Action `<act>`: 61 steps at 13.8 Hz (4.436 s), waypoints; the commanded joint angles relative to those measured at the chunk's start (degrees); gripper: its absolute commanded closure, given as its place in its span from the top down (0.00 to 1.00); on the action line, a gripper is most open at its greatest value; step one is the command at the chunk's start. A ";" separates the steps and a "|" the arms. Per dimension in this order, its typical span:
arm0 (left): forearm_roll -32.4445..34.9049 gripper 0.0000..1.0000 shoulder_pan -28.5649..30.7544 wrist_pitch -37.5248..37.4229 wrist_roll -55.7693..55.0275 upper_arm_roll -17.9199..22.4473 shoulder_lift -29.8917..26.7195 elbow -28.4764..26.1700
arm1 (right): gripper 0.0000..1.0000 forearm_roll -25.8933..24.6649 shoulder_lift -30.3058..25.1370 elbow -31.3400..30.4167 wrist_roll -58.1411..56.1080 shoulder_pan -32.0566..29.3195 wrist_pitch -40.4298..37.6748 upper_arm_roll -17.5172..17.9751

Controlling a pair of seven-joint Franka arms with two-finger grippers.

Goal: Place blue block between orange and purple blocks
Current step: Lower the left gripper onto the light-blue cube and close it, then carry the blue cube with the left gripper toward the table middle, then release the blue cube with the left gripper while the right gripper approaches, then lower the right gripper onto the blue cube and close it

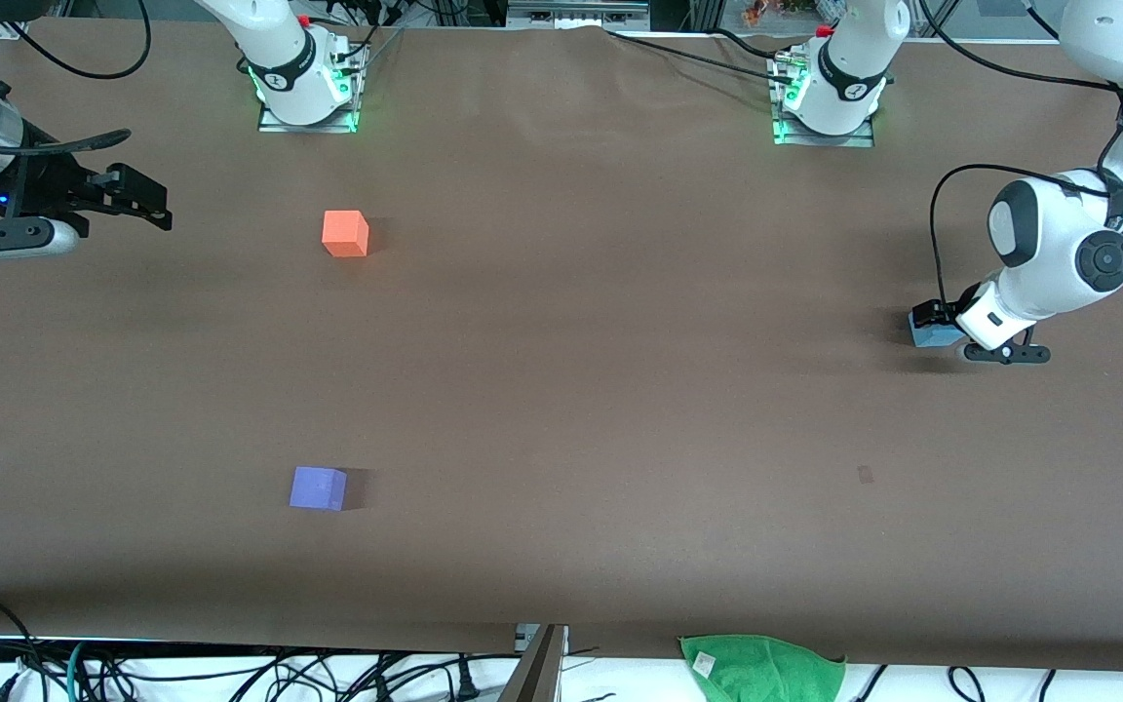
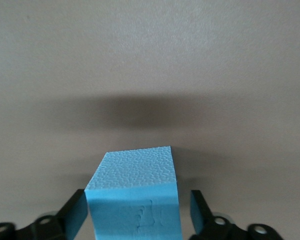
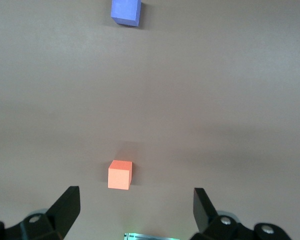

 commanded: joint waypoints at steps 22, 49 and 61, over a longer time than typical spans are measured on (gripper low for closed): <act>-9.45 0.30 -33.91 -30.84 -32.45 -11.86 16.79 47.70 | 1.00 0.80 -0.04 0.46 -0.60 0.04 0.37 -0.05; -1.71 1.00 -11.98 -51.98 -23.63 -11.95 -7.71 48.06 | 1.00 1.59 17.34 3.09 17.03 17.86 11.09 1.00; -6.20 1.00 -15.12 -44.43 -10.95 0.27 -23.80 29.17 | 0.99 3.96 45.12 17.60 61.33 38.00 39.03 0.92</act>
